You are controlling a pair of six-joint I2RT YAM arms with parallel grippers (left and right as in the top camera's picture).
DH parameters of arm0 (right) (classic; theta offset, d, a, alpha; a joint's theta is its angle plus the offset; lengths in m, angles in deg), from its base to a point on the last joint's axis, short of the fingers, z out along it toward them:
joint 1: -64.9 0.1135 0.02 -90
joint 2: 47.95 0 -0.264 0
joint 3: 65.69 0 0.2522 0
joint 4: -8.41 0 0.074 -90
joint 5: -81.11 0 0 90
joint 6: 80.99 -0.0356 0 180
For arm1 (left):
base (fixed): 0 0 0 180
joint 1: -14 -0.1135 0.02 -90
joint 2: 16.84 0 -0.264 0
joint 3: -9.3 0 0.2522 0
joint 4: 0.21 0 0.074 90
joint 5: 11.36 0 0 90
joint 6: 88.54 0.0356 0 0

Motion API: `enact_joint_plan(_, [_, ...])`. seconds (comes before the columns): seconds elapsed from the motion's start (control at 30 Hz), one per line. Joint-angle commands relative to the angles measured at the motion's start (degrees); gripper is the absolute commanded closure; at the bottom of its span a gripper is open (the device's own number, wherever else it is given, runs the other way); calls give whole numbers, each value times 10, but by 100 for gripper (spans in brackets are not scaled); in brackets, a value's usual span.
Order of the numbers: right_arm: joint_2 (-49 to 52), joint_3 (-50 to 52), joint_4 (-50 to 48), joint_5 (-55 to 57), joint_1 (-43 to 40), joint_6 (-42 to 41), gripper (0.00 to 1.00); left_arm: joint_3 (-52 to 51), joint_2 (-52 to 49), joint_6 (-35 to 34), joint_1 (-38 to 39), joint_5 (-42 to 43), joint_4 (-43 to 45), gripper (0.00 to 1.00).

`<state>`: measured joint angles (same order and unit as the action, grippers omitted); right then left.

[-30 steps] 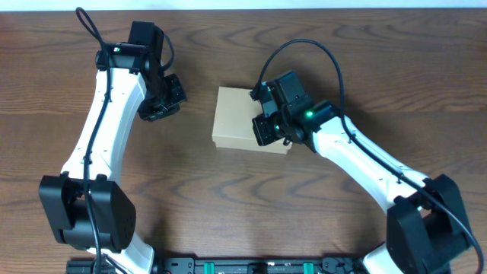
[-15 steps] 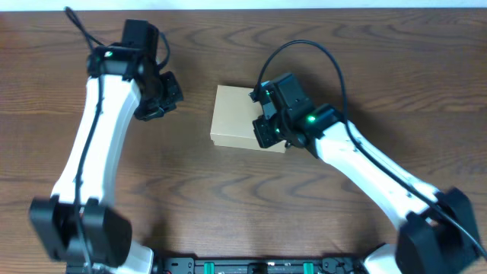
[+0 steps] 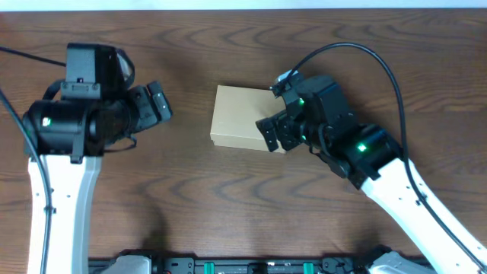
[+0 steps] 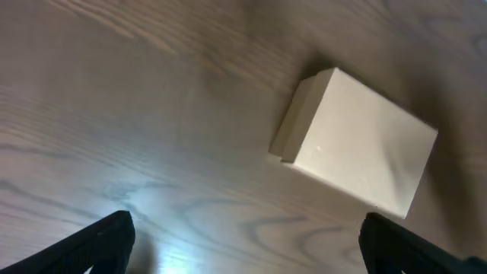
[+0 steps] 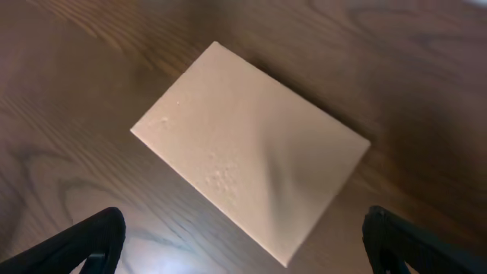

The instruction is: Pack container

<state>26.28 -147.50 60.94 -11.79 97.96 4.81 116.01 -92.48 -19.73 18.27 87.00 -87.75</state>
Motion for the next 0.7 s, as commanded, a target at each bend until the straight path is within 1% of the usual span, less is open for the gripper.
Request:
enact_joint_plan(0.0, [-45, 3, 22, 11, -2, 77, 1, 8, 42, 56, -2, -28, -14, 5])
enact_joint_plan(0.1, [-80, 8, 60, 11, -5, 106, 1, -23, 90, 60, -2, -30, -7, 5])
enact_joint_plan(0.2, [-129, 34, 78, 11, -8, 123, 1, -105, 165, 60, -2, -30, 20, 5])
enact_joint_plan(0.37, [-248, 129, 75, 9, -16, 129, 1, -246, 314, 65, -2, -6, 83, 5])
enact_joint_plan(0.47, [-350, 188, 75, 9, -17, 128, 1, -318, 413, 79, -2, 25, 134, 5])
enact_joint_plan(0.67, [-483, 213, 76, 18, -17, 124, 1, -423, 560, 79, -2, 73, 201, 5])
